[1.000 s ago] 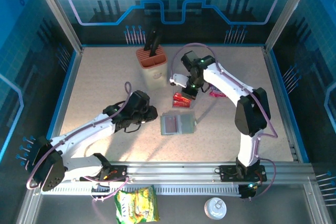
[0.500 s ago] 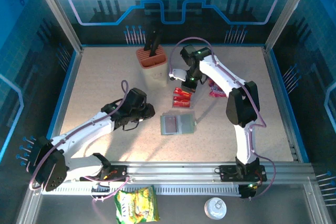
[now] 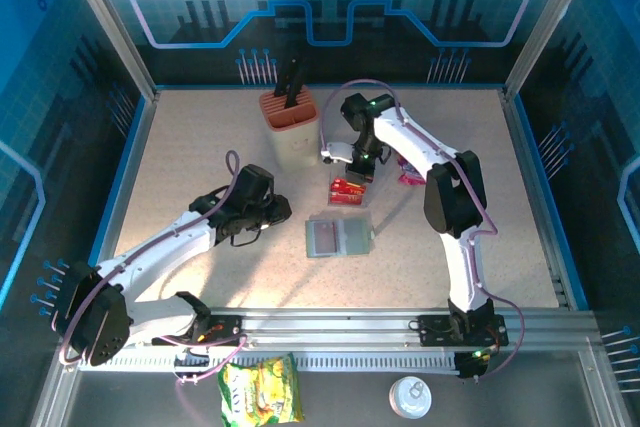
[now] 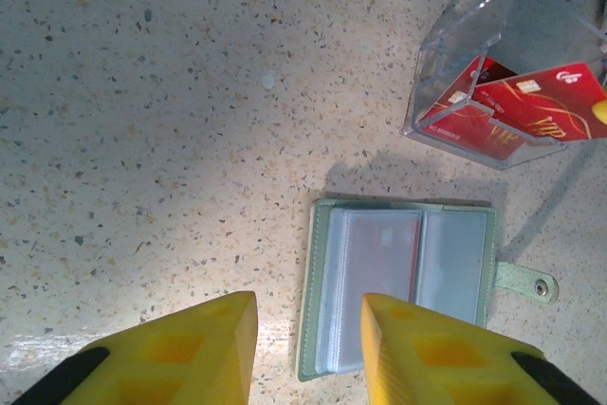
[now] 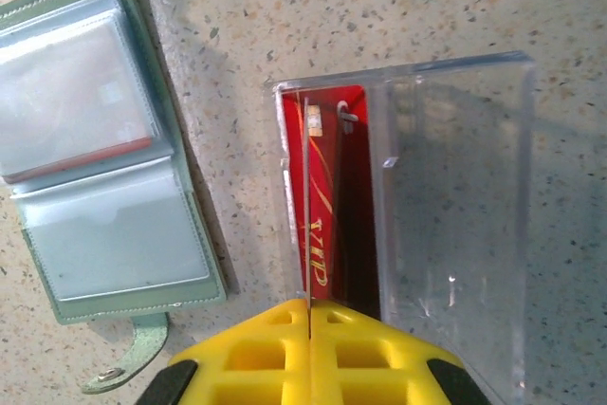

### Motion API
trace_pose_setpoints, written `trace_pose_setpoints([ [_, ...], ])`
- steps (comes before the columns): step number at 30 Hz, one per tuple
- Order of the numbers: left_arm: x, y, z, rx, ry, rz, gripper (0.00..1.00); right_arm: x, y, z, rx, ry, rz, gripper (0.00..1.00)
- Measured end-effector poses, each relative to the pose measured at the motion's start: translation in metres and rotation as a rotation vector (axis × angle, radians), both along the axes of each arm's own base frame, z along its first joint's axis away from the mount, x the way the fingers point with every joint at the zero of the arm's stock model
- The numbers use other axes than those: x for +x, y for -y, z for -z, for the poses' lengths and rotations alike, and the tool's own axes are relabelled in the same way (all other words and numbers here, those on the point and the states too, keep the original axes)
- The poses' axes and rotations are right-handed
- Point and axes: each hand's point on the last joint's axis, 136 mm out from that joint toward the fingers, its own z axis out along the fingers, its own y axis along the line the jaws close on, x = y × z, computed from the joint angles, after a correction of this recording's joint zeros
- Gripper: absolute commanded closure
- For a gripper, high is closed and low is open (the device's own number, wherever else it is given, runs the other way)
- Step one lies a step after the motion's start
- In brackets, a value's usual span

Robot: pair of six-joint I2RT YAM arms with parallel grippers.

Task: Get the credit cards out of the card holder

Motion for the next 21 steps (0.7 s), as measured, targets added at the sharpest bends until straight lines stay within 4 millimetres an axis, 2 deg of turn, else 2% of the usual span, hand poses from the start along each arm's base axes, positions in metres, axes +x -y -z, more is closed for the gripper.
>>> trace_pose_setpoints([
  [8,-0.001,-0.005,-0.005,-0.004,0.006,-0.012,0.66,-0.018,-0.007,0.018,0.015,-0.071,-0.036,0.97],
  [12,-0.002,-0.006,-0.009,-0.011,0.016,-0.015,0.65,-0.027,-0.011,0.027,0.020,-0.097,-0.050,0.90],
  [14,-0.002,-0.006,-0.010,-0.014,0.019,-0.016,0.65,-0.028,-0.011,0.030,0.025,-0.100,-0.052,0.81],
  [16,-0.003,-0.007,-0.009,-0.013,0.017,-0.016,0.65,-0.029,-0.011,0.034,0.027,-0.099,-0.045,0.76],
  [21,-0.005,-0.005,-0.006,-0.021,0.005,-0.007,0.64,-0.028,-0.010,0.012,0.069,-0.011,-0.012,0.73],
])
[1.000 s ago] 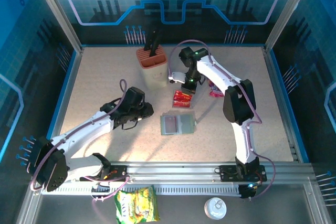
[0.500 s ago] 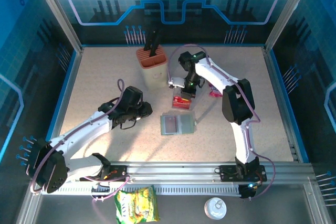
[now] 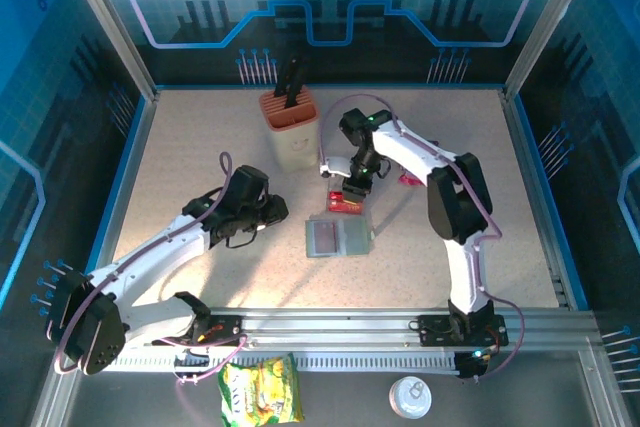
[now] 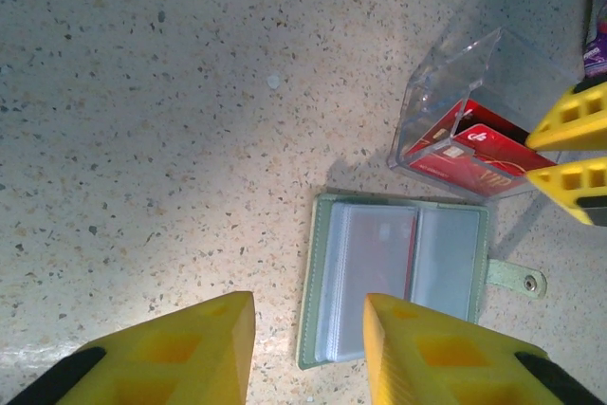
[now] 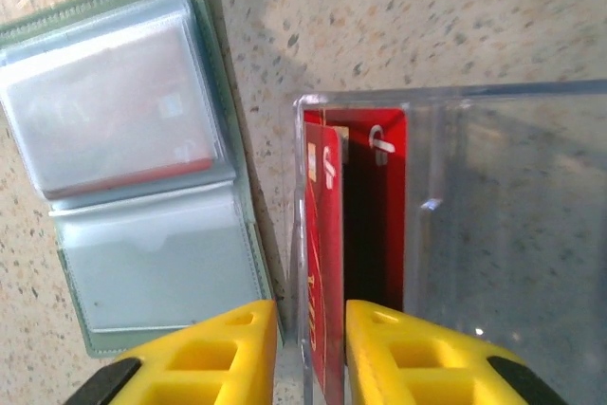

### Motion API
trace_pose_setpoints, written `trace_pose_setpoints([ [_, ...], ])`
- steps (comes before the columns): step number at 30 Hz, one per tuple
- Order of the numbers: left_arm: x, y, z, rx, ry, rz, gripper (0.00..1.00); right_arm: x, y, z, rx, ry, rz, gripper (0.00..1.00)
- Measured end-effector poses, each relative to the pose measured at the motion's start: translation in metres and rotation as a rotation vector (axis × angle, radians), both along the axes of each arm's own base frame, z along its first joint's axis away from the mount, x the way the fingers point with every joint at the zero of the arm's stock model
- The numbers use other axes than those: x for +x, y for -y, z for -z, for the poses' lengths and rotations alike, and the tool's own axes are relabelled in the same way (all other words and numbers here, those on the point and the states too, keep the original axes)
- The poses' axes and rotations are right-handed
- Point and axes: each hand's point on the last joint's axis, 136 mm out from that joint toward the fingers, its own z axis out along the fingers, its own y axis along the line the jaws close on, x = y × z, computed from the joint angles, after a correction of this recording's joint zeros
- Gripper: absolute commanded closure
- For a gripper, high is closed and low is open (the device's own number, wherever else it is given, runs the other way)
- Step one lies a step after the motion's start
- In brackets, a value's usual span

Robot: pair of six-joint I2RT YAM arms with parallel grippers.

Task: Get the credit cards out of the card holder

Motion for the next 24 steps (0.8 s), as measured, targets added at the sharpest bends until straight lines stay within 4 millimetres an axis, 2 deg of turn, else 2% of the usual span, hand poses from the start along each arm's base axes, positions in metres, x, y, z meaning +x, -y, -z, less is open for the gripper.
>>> trace_pose_setpoints([
  [6,0.003,0.013,0.011,-0.029,-0.037,0.033,0.66,-0.003,0.001,-0.048,0.094,0.137,0.096,0.73],
  [9,0.004,0.019,0.019,-0.045,-0.061,0.051,0.70,-0.006,-0.001,-0.057,0.131,0.161,0.180,0.75],
  [12,0.006,0.028,0.024,-0.065,-0.075,0.071,0.72,-0.008,-0.004,-0.050,0.146,0.133,0.291,0.78],
  [18,0.001,0.046,0.044,-0.069,-0.128,0.125,0.78,-0.020,-0.010,-0.019,0.155,0.049,0.533,0.81],
  [24,-0.011,0.065,0.064,-0.063,-0.187,0.168,0.85,-0.030,-0.009,-0.009,0.219,-0.006,0.776,0.85],
])
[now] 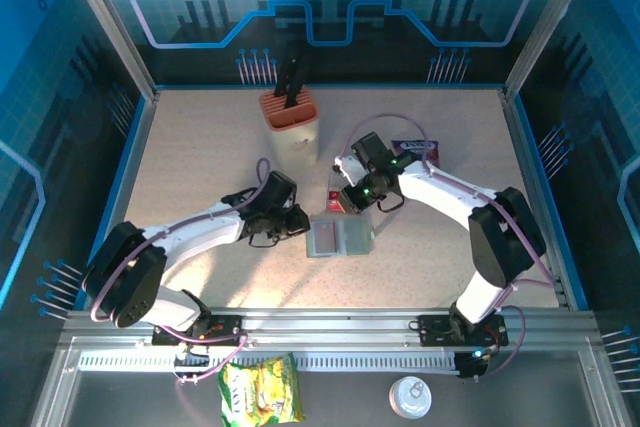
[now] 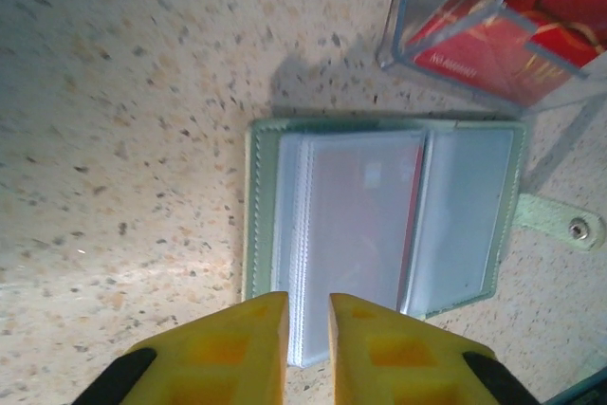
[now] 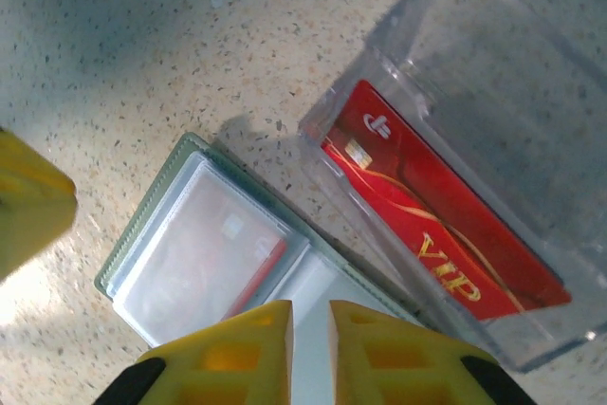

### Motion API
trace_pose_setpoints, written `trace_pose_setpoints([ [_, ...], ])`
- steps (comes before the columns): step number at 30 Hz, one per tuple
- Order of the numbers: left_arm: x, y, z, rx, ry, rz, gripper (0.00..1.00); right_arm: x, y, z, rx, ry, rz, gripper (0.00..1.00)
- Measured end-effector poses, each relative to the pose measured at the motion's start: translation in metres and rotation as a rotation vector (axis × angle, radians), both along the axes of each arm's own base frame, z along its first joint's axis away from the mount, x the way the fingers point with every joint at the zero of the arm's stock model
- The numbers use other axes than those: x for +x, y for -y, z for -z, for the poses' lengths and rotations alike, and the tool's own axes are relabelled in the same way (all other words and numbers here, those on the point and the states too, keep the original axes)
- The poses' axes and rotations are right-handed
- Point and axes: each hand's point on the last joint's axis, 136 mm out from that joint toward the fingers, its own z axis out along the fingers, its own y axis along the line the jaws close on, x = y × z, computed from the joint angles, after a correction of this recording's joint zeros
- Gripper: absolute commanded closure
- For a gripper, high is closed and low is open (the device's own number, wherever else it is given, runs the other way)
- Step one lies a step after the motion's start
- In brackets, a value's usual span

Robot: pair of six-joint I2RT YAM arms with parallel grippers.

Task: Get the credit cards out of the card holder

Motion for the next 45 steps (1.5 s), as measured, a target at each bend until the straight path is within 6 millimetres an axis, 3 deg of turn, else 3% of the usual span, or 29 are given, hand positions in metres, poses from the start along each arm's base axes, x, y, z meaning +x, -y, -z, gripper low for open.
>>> trace_pose_setpoints([
  [10,-0.006,0.010,0.007,-0.007,-0.029,-0.006,0.91,-0.007,0.011,0.027,0.043,-0.068,0.227,0.87],
  [24,-0.008,0.011,0.009,-0.009,-0.033,-0.008,0.92,0.019,0.008,0.043,0.032,-0.024,0.304,0.88],
  [35,-0.019,0.002,0.023,0.010,-0.074,-0.027,0.97,0.021,0.002,0.035,0.058,-0.025,0.297,0.89],
  [41,-0.016,0.007,0.020,-0.011,-0.058,-0.023,1.00,0.006,-0.009,0.006,0.147,-0.037,0.287,0.88],
  [45,-0.017,0.006,0.028,0.003,-0.076,-0.022,1.00,-0.009,-0.021,-0.001,0.186,-0.089,0.272,0.85],
])
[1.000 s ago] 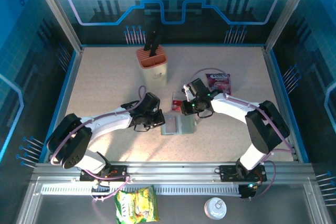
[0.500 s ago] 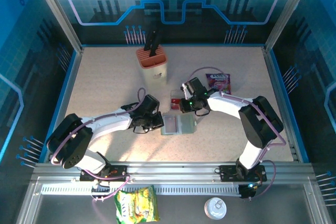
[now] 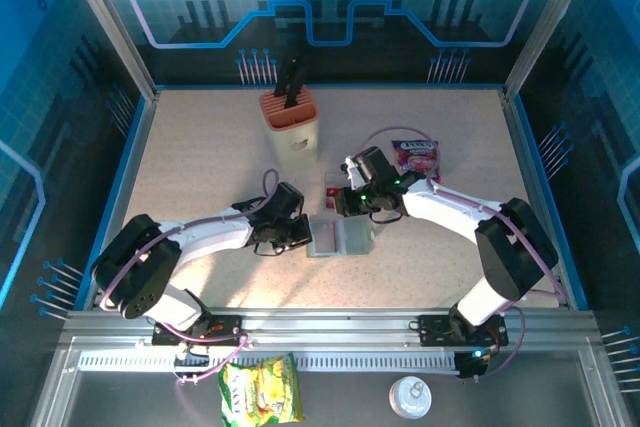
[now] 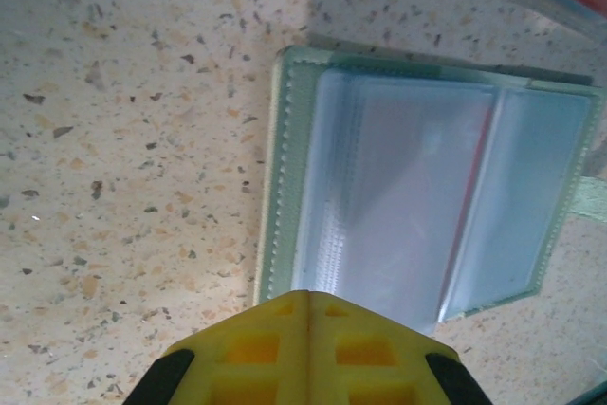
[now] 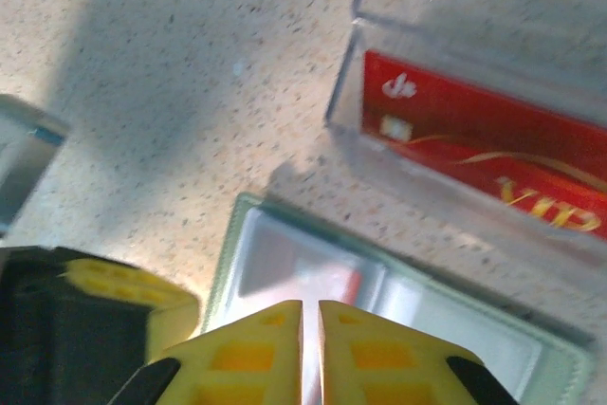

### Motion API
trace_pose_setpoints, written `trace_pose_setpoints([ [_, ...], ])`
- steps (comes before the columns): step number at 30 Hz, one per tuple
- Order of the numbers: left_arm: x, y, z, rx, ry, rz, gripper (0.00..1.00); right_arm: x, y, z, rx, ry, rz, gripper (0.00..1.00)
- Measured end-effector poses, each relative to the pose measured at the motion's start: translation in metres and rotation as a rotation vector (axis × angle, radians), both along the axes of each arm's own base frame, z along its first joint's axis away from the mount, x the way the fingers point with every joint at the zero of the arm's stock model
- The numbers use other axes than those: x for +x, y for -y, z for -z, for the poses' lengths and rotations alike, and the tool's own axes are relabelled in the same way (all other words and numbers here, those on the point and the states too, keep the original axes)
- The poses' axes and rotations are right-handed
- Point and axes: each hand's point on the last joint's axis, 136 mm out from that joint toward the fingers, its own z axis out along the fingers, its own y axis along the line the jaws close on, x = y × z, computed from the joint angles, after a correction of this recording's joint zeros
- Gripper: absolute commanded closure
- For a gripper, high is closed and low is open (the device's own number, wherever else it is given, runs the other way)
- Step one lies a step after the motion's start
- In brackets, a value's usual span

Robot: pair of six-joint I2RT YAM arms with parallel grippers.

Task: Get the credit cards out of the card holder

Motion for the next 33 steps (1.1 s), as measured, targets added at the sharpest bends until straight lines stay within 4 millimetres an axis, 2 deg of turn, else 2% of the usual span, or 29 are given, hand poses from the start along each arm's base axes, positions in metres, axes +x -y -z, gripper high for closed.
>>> trace_pose_setpoints([
  [4,-0.002,-0.001,0.009,0.020,-0.026,0.000,1.00,-0.016,-0.010,0.002,0.029,-0.060,-0.019,0.78],
  [8,0.001,0.001,0.009,0.025,-0.031,0.000,1.00,-0.028,-0.016,0.004,0.051,-0.108,-0.031,0.75],
  [12,0.003,0.002,0.008,0.027,-0.033,0.000,1.00,-0.034,-0.022,0.006,0.069,-0.141,-0.033,0.73],
  [22,-0.001,-0.001,0.012,0.044,-0.054,0.000,1.00,-0.047,-0.031,0.025,0.056,-0.228,-0.024,0.72],
  [33,-0.002,-0.001,0.015,0.057,-0.069,0.003,1.00,-0.053,-0.032,0.042,0.038,-0.283,-0.012,0.69],
])
